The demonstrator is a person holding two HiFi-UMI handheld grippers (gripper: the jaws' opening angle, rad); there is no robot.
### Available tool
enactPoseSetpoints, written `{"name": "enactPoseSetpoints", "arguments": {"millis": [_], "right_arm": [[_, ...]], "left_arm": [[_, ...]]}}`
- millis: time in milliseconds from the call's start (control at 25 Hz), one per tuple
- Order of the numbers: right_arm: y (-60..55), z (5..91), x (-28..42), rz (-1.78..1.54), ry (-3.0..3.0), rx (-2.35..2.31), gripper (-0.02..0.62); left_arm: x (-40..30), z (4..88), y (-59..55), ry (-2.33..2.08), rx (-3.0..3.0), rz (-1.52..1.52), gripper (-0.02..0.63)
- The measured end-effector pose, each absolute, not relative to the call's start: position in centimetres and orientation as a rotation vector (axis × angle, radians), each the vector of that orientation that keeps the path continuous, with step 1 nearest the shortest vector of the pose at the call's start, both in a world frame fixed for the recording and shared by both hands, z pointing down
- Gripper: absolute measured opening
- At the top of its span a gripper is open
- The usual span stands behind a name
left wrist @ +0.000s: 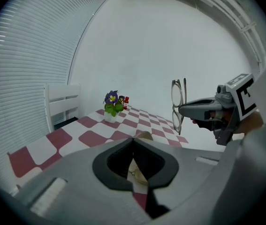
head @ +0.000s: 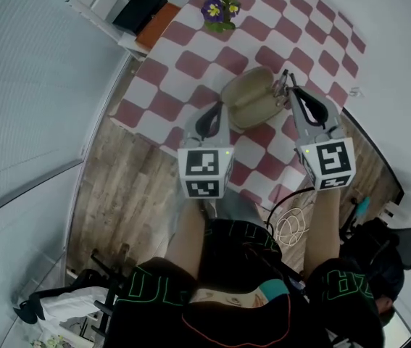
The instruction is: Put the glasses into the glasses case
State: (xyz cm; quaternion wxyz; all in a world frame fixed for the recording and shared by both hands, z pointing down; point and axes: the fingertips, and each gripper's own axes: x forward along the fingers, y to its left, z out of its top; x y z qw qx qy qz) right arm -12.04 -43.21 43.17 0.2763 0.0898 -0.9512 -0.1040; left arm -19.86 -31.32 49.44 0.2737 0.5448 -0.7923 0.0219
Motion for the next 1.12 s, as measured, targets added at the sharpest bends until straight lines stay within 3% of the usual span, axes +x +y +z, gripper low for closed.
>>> {"name": "enactPoseSetpoints", "arguments": {"millis": [1120], "right_arm": [[-39.9,52.7,-14.2,-0.829,-2.017,-0.483,0.017]], "left_arm": [[-21.2,50.8,-28.9,-2.234,1.257,0.020,0.011]]}}
